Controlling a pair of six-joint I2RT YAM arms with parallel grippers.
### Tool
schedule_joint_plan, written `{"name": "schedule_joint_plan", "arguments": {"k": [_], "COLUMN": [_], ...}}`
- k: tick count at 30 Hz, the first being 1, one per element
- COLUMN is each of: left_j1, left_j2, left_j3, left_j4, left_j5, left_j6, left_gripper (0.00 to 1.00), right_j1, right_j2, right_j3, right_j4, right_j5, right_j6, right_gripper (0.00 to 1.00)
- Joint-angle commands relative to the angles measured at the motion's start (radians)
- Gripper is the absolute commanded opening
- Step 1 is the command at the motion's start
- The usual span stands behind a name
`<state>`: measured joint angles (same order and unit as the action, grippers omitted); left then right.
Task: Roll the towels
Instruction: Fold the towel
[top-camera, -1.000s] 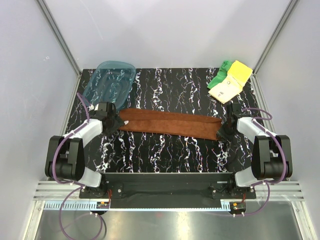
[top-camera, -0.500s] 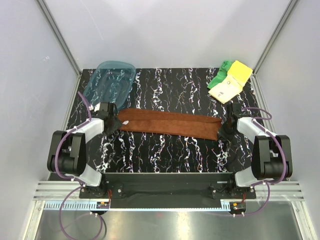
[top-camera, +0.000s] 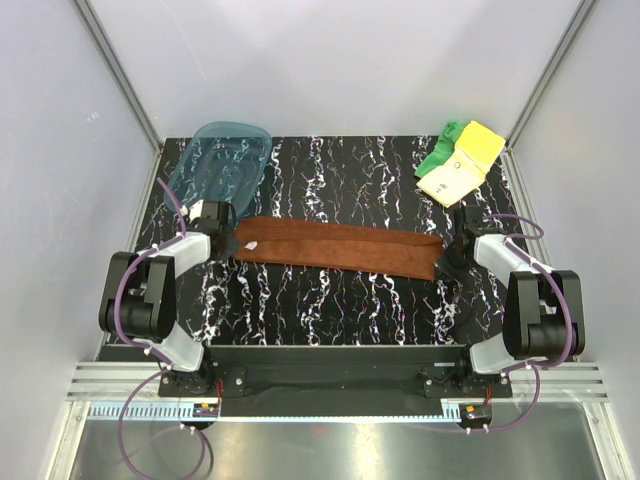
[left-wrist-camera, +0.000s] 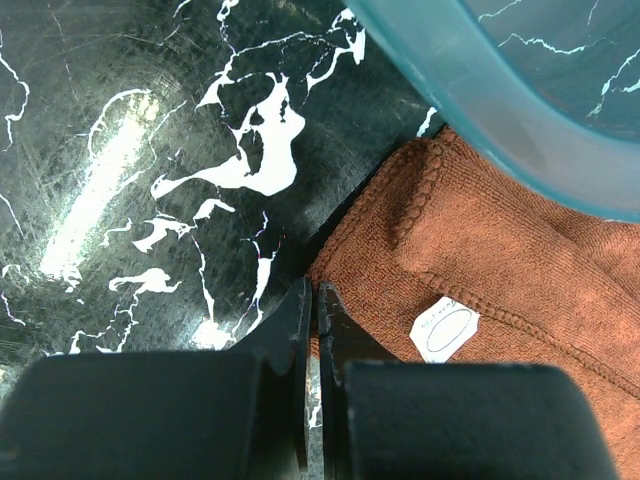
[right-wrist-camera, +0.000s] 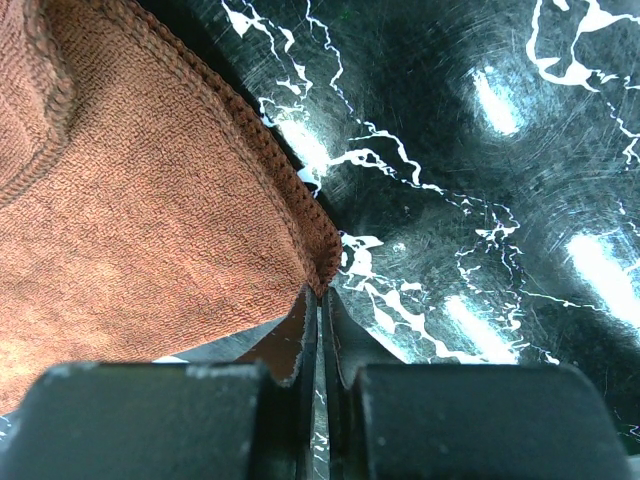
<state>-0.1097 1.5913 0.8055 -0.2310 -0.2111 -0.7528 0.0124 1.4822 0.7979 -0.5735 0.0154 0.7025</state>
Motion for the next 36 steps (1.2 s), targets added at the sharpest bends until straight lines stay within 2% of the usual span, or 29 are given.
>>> {"name": "schedule_joint_plan", "arguments": {"k": [1,5,16,23,29,36], "left_j1": [0.004,0.004,0.004,0.004,0.004,0.004], "left_j2": [0.029,-0.002,-0.281,-0.412,-0.393,-0.266], "left_j3": [0.009,-0.011,-0.016,0.115,0.251,0.417], "left_j4": [-0.011,-0.024,-0.215,-0.370,-0.439,-0.444], "left_j5": [-0.022,-0.011,0.006,-0.002,0.010,0.058], "left_j6": [0.010,0.018,0.023,0.036,0.055,0.063], "left_gripper": [0.00,0.00,0.00,0.00,0.00,0.00], "right_j1": [-0.006,-0.006,-0.006,-0.008,-0.006,-0.042], "right_j2": [-0.031,-0.054,-0.263,-0.319,-0.252,-0.122], "right_j3": [0.004,0.009,0.112,0.244,0.386,0.570], "right_j4": [-0.014,-0.026,-0.184,-0.275,-0.295,-0.310], "right_j5": [0.020,0.018,0.069,0.078,0.069,0.055], "right_j6": [-0.018,-0.021,-0.052,-0.072,-0.090,-0.112], "right_gripper": [0.00,0.00,0.00,0.00,0.00,0.00]}}
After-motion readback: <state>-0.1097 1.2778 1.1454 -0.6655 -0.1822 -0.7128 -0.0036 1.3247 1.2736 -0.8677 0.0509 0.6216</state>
